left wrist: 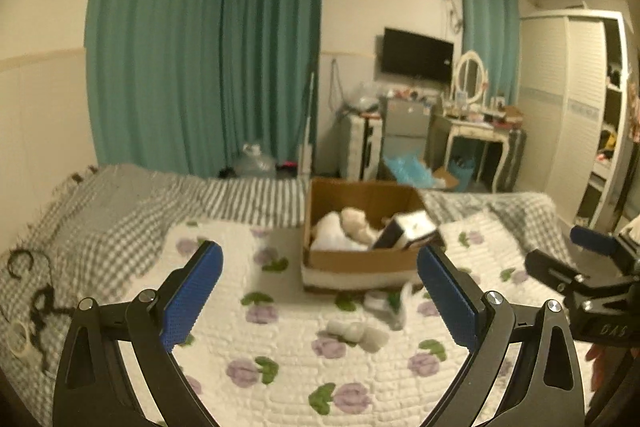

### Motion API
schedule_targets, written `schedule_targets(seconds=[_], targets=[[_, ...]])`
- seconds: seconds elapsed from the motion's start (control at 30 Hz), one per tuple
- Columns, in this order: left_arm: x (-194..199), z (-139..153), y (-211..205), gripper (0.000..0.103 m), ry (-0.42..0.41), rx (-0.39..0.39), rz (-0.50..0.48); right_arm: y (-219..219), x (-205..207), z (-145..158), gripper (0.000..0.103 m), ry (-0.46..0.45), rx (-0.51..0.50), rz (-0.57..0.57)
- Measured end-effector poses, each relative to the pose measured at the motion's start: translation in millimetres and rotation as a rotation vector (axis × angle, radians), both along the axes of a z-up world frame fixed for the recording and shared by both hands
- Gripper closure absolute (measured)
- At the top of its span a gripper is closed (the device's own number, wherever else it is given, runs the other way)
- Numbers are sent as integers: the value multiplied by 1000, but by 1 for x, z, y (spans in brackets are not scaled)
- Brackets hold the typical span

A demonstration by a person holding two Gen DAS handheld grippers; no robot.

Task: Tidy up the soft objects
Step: 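Lower both tools toward the white bottle and pipe-cleaner toy beside the box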

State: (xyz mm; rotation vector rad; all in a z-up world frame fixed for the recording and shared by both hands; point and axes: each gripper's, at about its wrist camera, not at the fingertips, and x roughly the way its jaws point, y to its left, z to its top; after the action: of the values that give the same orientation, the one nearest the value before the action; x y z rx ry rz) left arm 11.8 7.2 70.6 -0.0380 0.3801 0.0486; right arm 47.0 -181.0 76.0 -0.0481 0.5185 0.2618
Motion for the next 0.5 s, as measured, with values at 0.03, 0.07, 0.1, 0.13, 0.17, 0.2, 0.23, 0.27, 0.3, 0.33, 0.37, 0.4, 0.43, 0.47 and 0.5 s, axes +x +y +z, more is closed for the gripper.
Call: schedule_targets(seconds=[0.03,0.07,0.1,0.13,0.17,0.2,0.23,0.27,0.3,0.33,0.37,0.4,0.43,0.47,0.5], targets=[[6,-9,-1,3,15,-4,5,1,8,-10,0,13,-4,-1],[11,-17,-2,3,27,-9,11,3,16,-21,0,29,-15,-7],[15,-23,-2,3,39,-10,13,3,23,-32,0,37,-18,-11],[20,-32,-3,3,55,-7,19,2,26,-39,0,42,-20,-13],[27,-41,-3,3,73,-2,26,2,33,-49,0,51,-28,-17],[32,-50,-4,3,91,4,30,3,36,-54,0,56,-32,-17],[36,-59,-4,3,107,8,28,2,40,-60,0,63,-38,-18],[40,-67,-3,3,121,7,28,3,45,-66,0,71,-43,-20],[44,-76,-2,3,137,2,30,3,48,-70,0,76,-43,-20],[48,-83,0,4,151,-6,30,4,52,-75,0,84,-42,-18],[51,-90,0,3,164,-17,28,5,56,-80,0,95,-42,-17],[55,-98,0,4,181,-30,23,6,60,-84,0,107,-43,-17],[58,-103,0,4,192,-35,21,7,63,-88,0,119,-45,-17],[61,-107,-1,4,202,-36,21,8,67,-92,0,128,-45,-18],[64,-112,-2,4,212,-28,22,9,70,-96,0,135,-45,-16]])
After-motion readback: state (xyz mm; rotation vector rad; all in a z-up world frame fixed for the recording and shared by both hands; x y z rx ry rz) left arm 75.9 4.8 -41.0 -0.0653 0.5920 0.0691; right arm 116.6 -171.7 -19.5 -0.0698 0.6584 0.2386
